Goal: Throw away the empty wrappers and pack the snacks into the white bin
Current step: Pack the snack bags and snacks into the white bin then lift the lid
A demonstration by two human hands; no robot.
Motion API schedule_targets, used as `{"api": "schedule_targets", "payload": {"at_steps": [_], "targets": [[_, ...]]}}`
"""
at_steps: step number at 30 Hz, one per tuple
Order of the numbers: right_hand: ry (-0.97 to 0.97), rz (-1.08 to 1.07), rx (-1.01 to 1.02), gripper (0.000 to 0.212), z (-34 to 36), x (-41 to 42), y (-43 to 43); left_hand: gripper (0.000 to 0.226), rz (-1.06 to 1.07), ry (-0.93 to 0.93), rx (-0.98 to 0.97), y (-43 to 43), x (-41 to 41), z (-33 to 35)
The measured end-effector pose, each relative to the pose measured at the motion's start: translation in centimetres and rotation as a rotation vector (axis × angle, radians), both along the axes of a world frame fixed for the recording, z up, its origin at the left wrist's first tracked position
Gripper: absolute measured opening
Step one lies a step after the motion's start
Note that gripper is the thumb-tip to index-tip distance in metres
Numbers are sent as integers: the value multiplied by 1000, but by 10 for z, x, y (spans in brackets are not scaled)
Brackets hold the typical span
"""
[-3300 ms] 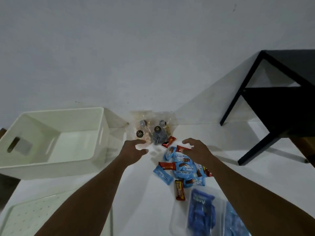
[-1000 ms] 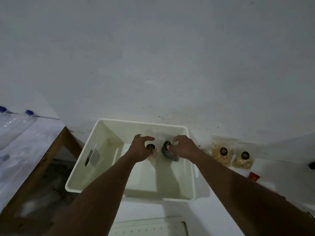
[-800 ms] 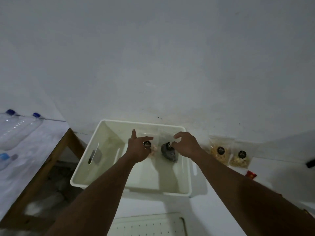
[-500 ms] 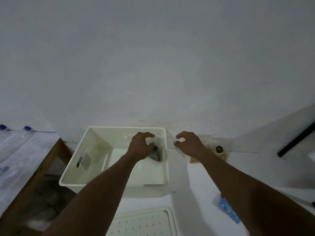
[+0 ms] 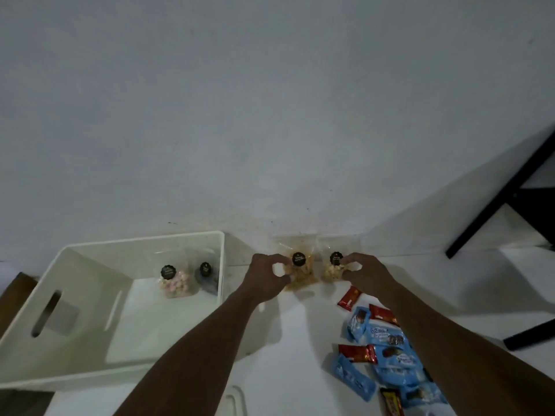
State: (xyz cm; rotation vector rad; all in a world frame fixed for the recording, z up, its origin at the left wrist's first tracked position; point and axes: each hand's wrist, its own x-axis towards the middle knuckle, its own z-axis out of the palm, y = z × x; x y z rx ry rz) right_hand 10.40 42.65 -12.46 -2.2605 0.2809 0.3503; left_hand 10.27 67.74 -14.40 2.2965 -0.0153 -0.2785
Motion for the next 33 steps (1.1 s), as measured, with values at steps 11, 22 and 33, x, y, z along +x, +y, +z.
{"api": "schedule_targets", "payload": {"at_steps": [11, 22, 33], "targets": [[48, -12, 312, 38, -101, 77, -41, 58, 33, 60, -58, -43, 72, -94], [-18, -136, 329, 25, -99, 74, -41, 44, 129, 91, -211, -44, 73, -85], [-234, 43, 372, 25, 45, 54, 72, 44, 128, -154, -229, 81, 34, 58]]}}
